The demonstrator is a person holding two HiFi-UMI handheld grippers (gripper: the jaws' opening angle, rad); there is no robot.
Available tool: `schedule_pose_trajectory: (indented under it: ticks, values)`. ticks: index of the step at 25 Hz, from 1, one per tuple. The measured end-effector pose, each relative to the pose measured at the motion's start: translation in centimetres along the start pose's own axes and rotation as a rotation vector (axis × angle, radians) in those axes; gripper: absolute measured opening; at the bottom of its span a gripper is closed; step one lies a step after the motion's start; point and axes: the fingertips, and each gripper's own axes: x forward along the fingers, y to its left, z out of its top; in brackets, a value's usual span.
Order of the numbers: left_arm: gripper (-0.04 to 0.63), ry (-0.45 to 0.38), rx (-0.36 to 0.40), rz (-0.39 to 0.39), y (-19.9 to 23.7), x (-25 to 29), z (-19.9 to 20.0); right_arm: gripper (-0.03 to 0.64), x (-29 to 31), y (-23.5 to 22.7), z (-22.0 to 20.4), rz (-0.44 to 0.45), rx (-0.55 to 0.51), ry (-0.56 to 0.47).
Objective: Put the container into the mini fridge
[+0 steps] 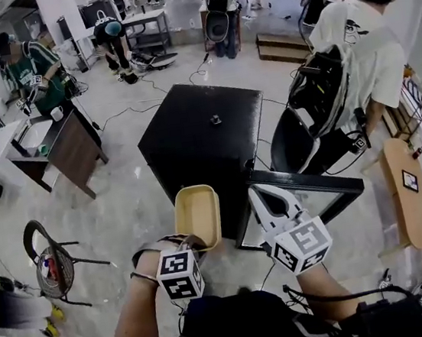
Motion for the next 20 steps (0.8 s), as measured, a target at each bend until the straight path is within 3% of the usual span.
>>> schedule_pose_trajectory:
  ticks: [9,20]
  values:
    - [0.011,-0.029,0.119,-0.082,1.4,0.0,-4.7,0.008,3.0,1.6,0.9,-0.112,0.013,-0.029]
    - [0.011,-0.057,0.206,-0.154,3.5,3.6,-10.3,0.007,4.7,1.6,-2.3,-0.280,0.055,0.003]
